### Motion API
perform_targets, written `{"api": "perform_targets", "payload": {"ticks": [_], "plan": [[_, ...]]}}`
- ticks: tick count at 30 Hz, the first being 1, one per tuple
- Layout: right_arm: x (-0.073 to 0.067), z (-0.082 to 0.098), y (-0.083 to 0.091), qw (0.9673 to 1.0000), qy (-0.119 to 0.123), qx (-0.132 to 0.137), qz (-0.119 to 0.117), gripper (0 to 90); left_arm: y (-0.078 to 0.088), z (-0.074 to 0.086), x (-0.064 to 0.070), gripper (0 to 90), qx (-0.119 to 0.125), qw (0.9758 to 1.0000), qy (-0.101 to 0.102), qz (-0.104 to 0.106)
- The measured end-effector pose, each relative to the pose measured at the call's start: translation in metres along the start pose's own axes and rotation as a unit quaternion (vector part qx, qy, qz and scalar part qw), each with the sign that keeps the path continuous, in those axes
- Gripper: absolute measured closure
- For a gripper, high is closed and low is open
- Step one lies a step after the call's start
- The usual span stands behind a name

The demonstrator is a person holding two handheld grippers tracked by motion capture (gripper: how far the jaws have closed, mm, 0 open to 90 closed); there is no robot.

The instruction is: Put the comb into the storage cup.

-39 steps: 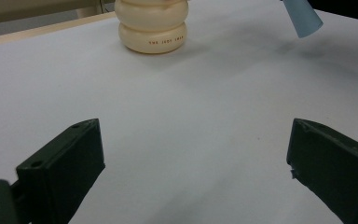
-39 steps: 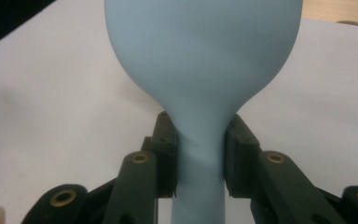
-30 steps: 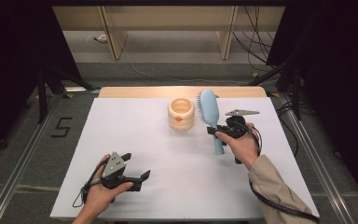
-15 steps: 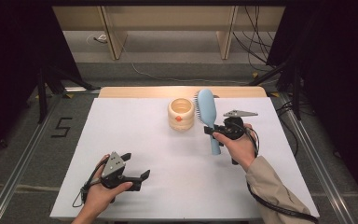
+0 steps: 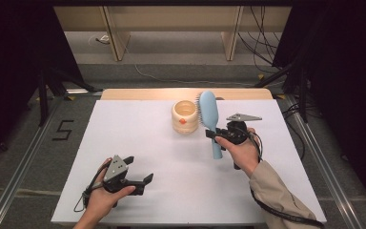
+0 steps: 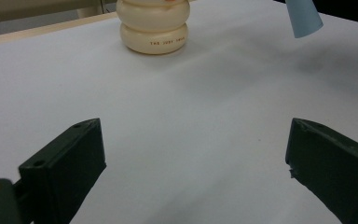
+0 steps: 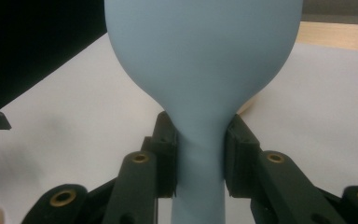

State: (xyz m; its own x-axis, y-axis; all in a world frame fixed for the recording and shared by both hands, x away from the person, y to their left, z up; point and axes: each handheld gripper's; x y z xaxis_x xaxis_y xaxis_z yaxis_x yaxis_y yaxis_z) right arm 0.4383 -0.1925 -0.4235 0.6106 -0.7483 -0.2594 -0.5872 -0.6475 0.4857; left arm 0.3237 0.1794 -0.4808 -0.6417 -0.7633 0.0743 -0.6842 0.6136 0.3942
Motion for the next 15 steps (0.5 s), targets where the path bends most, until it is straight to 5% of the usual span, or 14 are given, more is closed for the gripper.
{"api": "perform_targets", "payload": {"ticks": [15], "plan": [[-0.0106,0.0025,-0.0028,0.9997,0.006,0.021,-0.011,70.2,-0.0001,0.0001,0.0004,4.2,-0.001,1.0,0.0,0.0]]}}
Point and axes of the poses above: each handheld gripper's, and its own axes: y roughly backward along the jaws, z roughly out of its underside, x roughly to its right, and after that the axes turned 1 degree about x, right-handed
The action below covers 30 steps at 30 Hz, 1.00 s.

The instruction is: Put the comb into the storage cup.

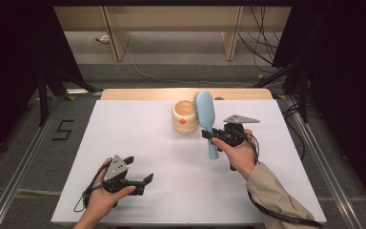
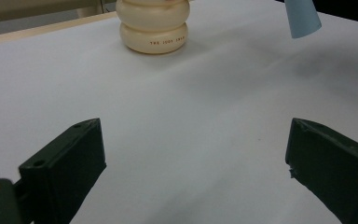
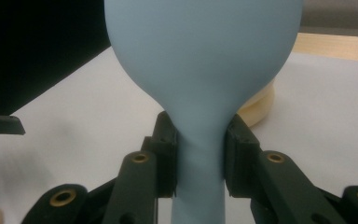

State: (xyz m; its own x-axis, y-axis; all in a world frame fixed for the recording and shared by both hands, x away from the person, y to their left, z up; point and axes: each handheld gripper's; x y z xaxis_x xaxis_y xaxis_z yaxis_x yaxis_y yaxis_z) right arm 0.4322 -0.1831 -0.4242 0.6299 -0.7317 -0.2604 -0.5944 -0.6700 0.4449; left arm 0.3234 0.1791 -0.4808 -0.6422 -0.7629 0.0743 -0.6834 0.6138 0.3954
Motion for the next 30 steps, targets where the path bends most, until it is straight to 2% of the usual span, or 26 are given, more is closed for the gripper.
{"api": "perform_targets", "payload": {"ticks": [30], "plan": [[-0.029,0.008,-0.012,0.9991,0.026,0.008,-0.032,70.2,0.0,0.0,0.001,4.3,-0.001,1.0,-0.004,0.003]]}}
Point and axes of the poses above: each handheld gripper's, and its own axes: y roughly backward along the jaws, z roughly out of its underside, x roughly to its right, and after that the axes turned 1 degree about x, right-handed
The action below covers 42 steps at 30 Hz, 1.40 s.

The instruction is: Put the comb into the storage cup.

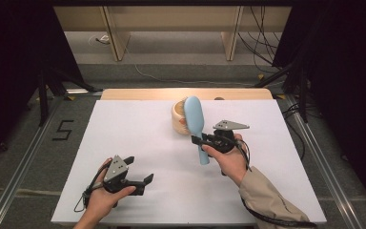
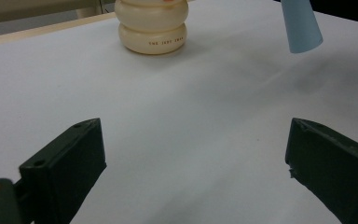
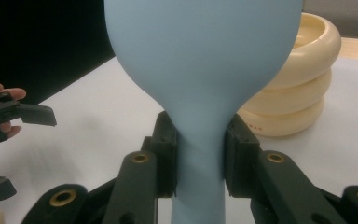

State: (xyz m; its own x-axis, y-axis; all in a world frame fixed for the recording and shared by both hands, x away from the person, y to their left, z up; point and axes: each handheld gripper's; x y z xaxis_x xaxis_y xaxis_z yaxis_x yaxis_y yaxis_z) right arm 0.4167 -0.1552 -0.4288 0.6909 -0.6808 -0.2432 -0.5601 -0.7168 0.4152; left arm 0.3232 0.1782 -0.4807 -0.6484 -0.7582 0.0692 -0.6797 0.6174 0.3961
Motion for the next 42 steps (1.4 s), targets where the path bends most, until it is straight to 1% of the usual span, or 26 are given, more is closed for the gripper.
{"api": "perform_targets", "payload": {"ticks": [7,9,14,18,21,28,34,40,42], "plan": [[-0.006,0.001,-0.002,1.0,0.002,-0.001,-0.006,70.2,-0.001,-0.001,0.002,4.3,-0.001,1.0,0.0,0.003],[-0.007,0.001,-0.003,1.0,0.003,-0.002,-0.009,70.2,-0.002,-0.001,0.003,4.3,0.002,1.0,0.006,0.007],[-0.012,0.002,-0.005,0.9999,0.005,-0.001,-0.013,70.2,-0.003,-0.003,0.006,4.4,0.005,0.9998,0.011,0.014],[-0.015,0.004,-0.008,0.9998,0.006,-0.001,-0.017,70.2,-0.006,-0.005,0.011,4.4,0.007,0.9996,0.011,0.023],[-0.018,0.005,-0.009,0.9998,0.006,-0.004,-0.02,70.2,-0.006,-0.007,0.013,4.6,0.006,0.9997,0.008,0.021],[-0.024,0.006,-0.011,0.9996,0.008,-0.006,-0.027,70.2,-0.007,-0.013,0.019,4.6,0.013,0.9997,0.004,0.021],[-0.029,0.005,-0.013,0.9994,0.009,-0.006,-0.032,70.3,-0.016,-0.02,0.028,5.0,0.012,0.9993,-0.002,0.035],[-0.033,0.006,-0.015,0.9993,0.011,-0.006,-0.036,70.2,-0.03,-0.026,0.038,5.3,0.013,0.9982,0.013,0.058],[-0.034,0.007,-0.016,0.9992,0.01,-0.007,-0.038,70.2,-0.035,-0.028,0.041,5.5,0.017,0.9978,0.02,0.061]]}}
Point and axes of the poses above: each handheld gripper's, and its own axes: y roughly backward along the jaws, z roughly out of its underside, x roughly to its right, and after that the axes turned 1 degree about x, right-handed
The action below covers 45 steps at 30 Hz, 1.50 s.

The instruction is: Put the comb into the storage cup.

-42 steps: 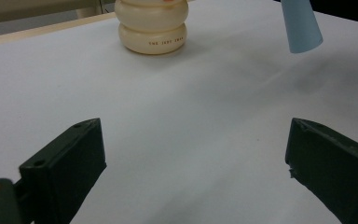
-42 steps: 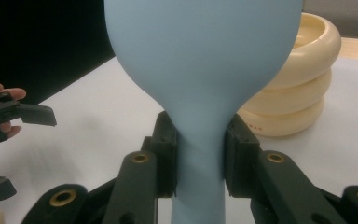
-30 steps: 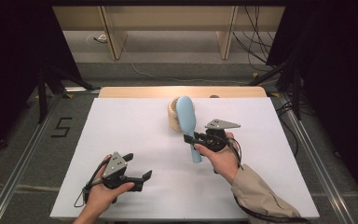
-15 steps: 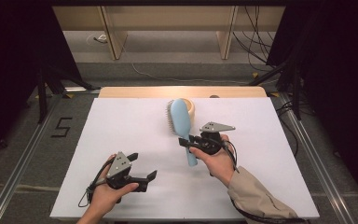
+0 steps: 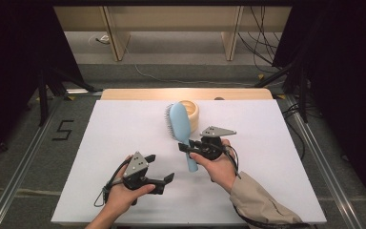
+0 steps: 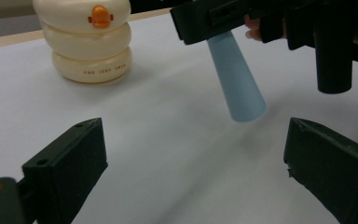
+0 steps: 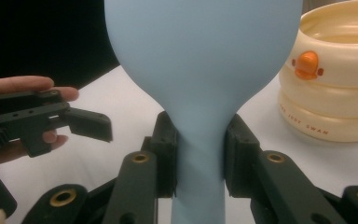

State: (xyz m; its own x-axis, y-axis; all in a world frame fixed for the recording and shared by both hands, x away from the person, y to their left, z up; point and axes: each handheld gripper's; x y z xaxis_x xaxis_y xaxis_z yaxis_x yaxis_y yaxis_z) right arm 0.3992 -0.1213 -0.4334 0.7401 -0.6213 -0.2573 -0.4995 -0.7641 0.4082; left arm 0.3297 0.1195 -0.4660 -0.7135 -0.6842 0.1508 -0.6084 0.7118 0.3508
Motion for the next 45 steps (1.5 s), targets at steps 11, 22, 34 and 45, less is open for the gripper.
{"api": "perform_targets", "payload": {"ticks": [11,22,34,45], "plan": [[-0.006,0.001,-0.003,1.0,0.004,0.001,-0.005,70.3,-0.027,-0.006,0.011,11.8,-0.001,0.9997,0.01,0.023],[-0.008,0.001,-0.005,1.0,0.003,0.001,-0.007,70.2,-0.044,-0.008,0.017,16.7,-0.001,0.9997,0.01,0.023],[-0.009,0.002,-0.006,1.0,0.005,0.003,-0.007,70.3,-0.05,-0.007,0.016,23.5,0.004,0.9994,0.015,0.03],[-0.01,0.001,-0.005,0.9999,0.008,0.005,-0.006,70.3,-0.053,-0.007,0.016,28.8,0.007,0.9993,0.022,0.031]]}}
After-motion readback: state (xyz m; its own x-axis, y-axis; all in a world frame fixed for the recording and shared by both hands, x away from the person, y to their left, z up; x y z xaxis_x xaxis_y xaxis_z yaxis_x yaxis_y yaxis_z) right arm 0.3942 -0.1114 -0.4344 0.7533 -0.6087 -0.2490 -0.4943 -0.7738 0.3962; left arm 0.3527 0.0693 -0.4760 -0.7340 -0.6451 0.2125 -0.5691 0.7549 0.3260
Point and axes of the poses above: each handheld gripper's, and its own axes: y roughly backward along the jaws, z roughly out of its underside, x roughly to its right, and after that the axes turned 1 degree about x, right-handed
